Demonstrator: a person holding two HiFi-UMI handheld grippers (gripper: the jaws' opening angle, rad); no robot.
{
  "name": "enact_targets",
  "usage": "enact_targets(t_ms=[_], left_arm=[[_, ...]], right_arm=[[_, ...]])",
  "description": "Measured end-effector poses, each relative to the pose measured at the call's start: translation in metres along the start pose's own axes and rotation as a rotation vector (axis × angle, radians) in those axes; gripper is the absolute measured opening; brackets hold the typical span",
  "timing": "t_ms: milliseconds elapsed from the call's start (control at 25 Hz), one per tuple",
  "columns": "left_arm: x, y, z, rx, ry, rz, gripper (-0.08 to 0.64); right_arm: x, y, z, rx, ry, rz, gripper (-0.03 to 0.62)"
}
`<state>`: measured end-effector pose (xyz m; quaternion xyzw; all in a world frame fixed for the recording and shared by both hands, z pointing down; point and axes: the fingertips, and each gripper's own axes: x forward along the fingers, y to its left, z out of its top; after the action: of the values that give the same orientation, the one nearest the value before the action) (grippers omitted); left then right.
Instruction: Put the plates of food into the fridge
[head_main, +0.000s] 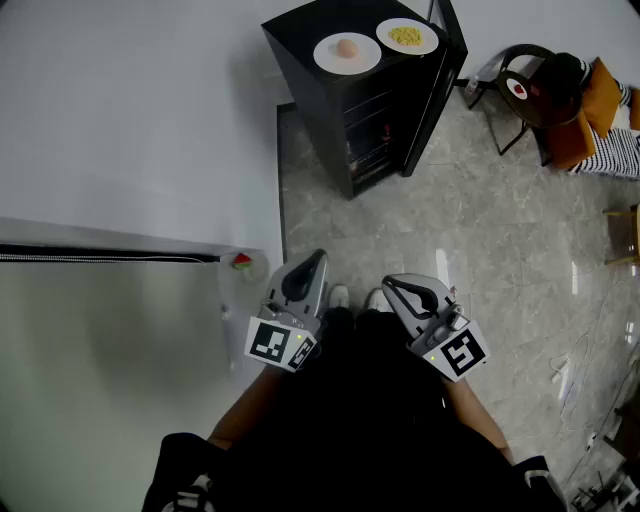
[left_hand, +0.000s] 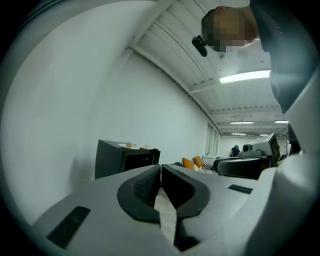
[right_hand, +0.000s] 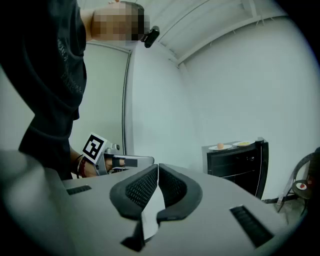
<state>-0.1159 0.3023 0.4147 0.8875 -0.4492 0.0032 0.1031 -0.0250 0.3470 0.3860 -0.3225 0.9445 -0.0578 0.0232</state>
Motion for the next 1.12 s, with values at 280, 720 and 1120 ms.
enact_targets(t_ms=[280,720,1120], left_arm=[[0.008,-0.013,0.0,0.007,0.007,0.045,0.026],[0.011,-0.028,0.001,-0.004,-0.015,0.113,0.027],[0.034,-0.012,0.005,0.017,-0.041,0.151,0.023]], right_arm=[[-0.029,-0.026,0.008,0.002,-0.05,-0.049,0.025],[-0.054,-0.054,-0.005,0.086,-0.051,-0.003,0.026],[-0.045,-0.076,-0.008,0.071,-0.056,-0.008,0.025]])
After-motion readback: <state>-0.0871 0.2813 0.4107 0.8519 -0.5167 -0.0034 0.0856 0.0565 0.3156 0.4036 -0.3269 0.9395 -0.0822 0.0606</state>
